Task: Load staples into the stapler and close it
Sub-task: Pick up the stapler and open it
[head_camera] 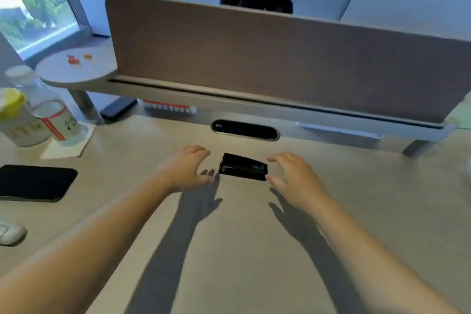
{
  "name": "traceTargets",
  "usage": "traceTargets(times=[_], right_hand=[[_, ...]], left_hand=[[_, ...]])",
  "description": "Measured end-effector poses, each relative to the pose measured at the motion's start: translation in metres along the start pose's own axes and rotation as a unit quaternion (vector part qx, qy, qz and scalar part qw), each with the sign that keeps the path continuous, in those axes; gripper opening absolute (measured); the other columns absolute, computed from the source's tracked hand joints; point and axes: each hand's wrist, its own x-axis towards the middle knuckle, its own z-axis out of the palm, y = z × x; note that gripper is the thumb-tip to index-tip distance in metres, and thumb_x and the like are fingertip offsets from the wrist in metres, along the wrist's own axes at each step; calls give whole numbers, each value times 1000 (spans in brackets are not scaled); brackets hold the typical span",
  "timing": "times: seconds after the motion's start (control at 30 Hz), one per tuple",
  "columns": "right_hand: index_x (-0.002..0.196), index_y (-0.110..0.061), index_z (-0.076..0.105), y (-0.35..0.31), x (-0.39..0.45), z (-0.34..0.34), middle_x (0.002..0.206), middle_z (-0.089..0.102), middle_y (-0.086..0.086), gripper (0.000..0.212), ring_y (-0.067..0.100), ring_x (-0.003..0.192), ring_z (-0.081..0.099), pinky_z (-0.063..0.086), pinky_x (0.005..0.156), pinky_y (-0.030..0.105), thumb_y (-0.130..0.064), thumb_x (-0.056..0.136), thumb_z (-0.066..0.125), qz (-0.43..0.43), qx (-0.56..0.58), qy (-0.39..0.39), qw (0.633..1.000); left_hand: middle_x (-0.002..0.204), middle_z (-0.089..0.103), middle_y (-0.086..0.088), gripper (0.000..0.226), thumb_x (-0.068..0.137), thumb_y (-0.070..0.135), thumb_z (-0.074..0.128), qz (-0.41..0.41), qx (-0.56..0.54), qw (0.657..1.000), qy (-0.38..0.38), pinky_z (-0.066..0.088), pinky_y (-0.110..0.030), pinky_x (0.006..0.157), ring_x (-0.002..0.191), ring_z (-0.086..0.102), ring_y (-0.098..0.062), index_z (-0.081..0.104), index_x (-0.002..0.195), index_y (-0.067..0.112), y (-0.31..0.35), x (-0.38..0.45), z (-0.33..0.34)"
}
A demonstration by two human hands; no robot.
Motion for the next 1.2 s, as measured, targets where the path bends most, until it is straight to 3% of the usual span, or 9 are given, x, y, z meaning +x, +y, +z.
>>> traceTargets(times=[0.2, 0.4, 0.67, 0.93, 1.0, 1.07, 1.13, 1.2], right_hand=[[126, -11, 41, 1, 60, 50, 131, 48, 12, 45, 28, 120, 41, 33, 100, 37, -25, 84, 55, 18, 32, 4, 999], [125, -13, 42, -2, 99, 84, 132, 48, 11, 51, 28, 122, 40, 33, 101, 38, -26, 80, 61, 30, 77, 4, 997], [116, -17, 51, 0, 109, 104, 120, 57, 9, 37, 27, 112, 44, 30, 92, 36, -21, 80, 61, 47, 93, 34, 994], [105, -13, 58, 1, 109, 102, 108, 61, 8, 29, 28, 106, 48, 33, 91, 38, -13, 77, 63, 41, 150, 65, 986], [103, -10, 58, 1, 106, 97, 98, 57, 4, 29, 26, 100, 51, 41, 86, 29, -7, 75, 63, 41, 224, 85, 970], [104, -5, 56, 0, 100, 90, 94, 53, 2, 30, 14, 87, 53, 42, 69, 5, 1, 75, 61, 45, 324, 99, 940], [106, -3, 54, 0, 94, 84, 91, 53, 0, 31, 0, 77, 53, 40, 58, -1, 5, 76, 57, 51, 393, 129, 909], [110, -3, 52, 4, 90, 82, 87, 53, -6, 31, -5, 76, 52, 40, 60, -2, 4, 79, 54, 60, 410, 182, 892]], left_hand=[[144, 37, -10, 72, 75, 41, 60, -15, -46, 999, -21, 28, -37, 109, 131, 33, -27, 31, 135, 12, -27, 45, 33], [137, 47, -11, 74, 66, 43, 69, 18, -127, 992, 16, 28, -38, 107, 128, 37, -27, 43, 128, 13, -41, 80, 64], [129, 55, -8, 41, 67, 34, 70, 29, -190, 975, 113, 26, -42, 107, 126, 39, -25, 65, 105, 19, -40, 93, 86], [126, 57, -8, 40, 66, 32, 70, 30, -191, 973, 124, 25, -37, 105, 124, 41, -25, 66, 103, 15, -40, 95, 90], [125, 57, -8, 41, 66, 30, 71, 31, -191, 973, 127, 25, -35, 104, 123, 41, -25, 65, 103, 14, -39, 95, 89], [124, 57, -8, 40, 68, 28, 70, 29, -187, 974, 124, 25, -36, 104, 123, 41, -25, 64, 105, 14, -38, 95, 89], [122, 57, -7, 40, 70, 28, 68, 29, -185, 975, 120, 25, -37, 103, 122, 41, -24, 63, 107, 14, -37, 94, 89], [120, 58, -7, 39, 71, 28, 67, 33, -181, 976, 118, 26, -36, 102, 120, 41, -25, 62, 107, 14, -35, 92, 88]])
